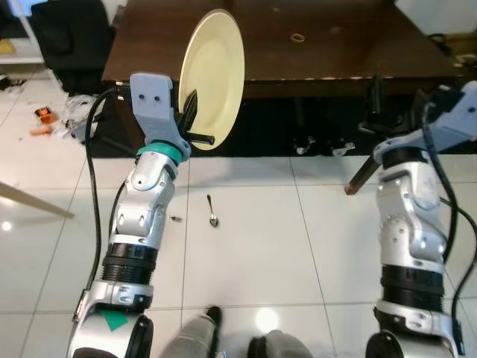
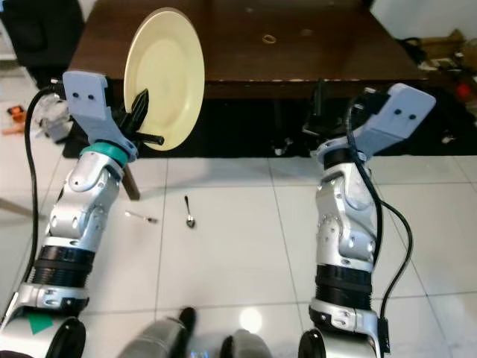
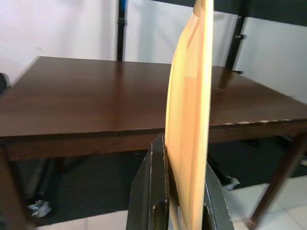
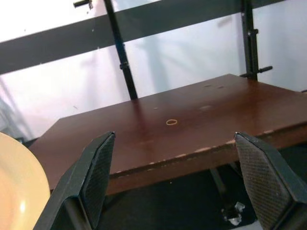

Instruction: Setting the table

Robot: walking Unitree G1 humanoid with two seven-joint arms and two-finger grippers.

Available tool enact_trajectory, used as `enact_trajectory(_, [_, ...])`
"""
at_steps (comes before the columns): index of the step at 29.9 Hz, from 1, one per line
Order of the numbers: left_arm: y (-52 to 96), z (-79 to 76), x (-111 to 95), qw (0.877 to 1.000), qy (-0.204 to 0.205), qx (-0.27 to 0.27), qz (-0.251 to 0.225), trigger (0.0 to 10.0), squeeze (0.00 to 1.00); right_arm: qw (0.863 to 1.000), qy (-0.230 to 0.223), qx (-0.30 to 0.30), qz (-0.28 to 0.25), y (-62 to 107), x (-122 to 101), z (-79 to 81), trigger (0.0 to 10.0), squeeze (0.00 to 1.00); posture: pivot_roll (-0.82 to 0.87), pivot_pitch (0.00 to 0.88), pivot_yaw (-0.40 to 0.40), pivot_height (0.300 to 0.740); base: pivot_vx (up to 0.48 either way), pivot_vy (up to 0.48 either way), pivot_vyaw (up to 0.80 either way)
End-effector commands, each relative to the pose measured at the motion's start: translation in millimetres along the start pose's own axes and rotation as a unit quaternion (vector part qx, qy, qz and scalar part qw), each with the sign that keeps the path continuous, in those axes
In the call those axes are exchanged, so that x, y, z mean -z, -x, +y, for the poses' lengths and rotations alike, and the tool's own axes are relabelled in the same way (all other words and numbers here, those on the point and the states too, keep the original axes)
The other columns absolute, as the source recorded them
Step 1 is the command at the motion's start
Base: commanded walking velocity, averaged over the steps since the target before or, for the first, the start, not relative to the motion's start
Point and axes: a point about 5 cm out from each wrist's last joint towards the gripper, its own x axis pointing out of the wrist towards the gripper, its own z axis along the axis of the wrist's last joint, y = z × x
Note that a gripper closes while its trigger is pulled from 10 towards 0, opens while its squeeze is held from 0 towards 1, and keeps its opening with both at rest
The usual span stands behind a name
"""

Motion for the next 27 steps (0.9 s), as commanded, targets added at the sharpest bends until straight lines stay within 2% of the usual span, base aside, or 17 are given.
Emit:
enact_trajectory(1, [3.0,5.0,4.4,1.000,-0.009,-0.010,0.011,10.0,0.00,1.000,-0.001,-0.001,0.008,1.3,2.7,0.0,10.0,0.00,0.09,0.021,-0.005,0.740,0.000,0.000,0.80])
enact_trajectory(27, [3.1,7.6,5.1,1.000,-0.020,-0.015,0.014,10.0,0.00,1.000,-0.001,-0.006,0.011,0.7,4.1,2.0,10.0,0.00,0.10,0.030,-0.001,0.740,0.000,0.000,0.80])
